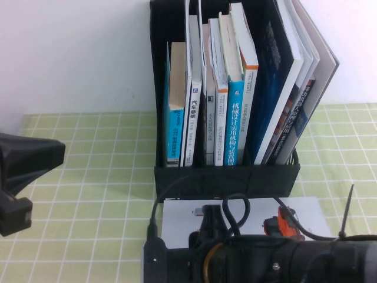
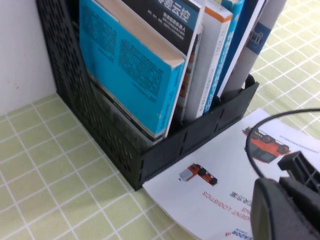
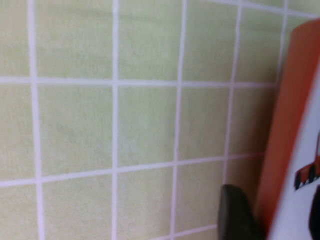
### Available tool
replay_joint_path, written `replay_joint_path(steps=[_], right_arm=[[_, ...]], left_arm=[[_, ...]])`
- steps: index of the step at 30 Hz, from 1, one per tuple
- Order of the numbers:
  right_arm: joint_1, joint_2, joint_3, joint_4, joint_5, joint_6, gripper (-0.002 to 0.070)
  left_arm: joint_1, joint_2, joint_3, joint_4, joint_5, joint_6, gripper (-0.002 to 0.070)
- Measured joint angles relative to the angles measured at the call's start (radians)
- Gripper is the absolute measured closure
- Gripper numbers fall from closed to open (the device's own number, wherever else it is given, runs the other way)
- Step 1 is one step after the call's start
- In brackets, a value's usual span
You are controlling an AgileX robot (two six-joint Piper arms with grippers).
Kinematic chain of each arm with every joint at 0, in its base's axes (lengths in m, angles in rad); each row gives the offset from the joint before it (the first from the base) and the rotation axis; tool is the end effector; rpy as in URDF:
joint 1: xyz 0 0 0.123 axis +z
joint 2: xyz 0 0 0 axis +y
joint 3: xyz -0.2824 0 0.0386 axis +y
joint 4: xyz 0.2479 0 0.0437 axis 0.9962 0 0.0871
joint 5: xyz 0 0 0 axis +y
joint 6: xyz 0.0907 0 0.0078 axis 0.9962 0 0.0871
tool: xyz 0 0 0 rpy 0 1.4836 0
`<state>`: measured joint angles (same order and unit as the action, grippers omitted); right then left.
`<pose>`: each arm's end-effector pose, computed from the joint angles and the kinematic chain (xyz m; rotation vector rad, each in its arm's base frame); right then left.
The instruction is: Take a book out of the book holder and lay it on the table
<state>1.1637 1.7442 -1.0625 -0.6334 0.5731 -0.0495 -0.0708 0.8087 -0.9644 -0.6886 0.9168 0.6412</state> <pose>0.1646 0.3077 0.1964 -1.9166 1.7136 -0.2264 0.1346 -0.0556 0.3946 0.5626 1.9942 -0.4924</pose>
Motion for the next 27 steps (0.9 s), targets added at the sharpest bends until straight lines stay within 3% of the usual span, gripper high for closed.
replay_joint_path(steps=[4, 10, 12, 16, 18, 27], right_arm=[[0.031, -0.071, -0.054, 0.162, 0.01, -0.118, 0.0325], [0.04, -0.183, -0.178, 0.522, 0.165, -0.316, 0.0325], [0.04, -0.228, -0.207, 0.572, 0.207, -0.342, 0.0365], [0.04, -0.346, -0.235, 0.573, 0.23, -0.355, 0.0577], [0.04, -0.414, -0.24, 0.545, 0.232, -0.353, 0.0632], [-0.038, -0.718, -0.132, 0.506, 0.231, -0.221, 0.0676]], left_arm=[[0.0, -0.004, 0.0, 0.002, 0.031, 0.0, 0.0678], [0.0, -0.063, 0.0, 0.013, 0.051, 0.0, 0.0678], [0.0, -0.102, 0.0, 0.018, 0.063, 0.0, 0.0678], [0.0, -0.216, 0.014, 0.066, 0.086, -0.05, 0.0678], [0.0, -0.279, 0.044, 0.095, 0.086, -0.098, 0.0678], [0.0, -0.648, 0.355, 0.121, -0.078, -0.271, 0.0678]])
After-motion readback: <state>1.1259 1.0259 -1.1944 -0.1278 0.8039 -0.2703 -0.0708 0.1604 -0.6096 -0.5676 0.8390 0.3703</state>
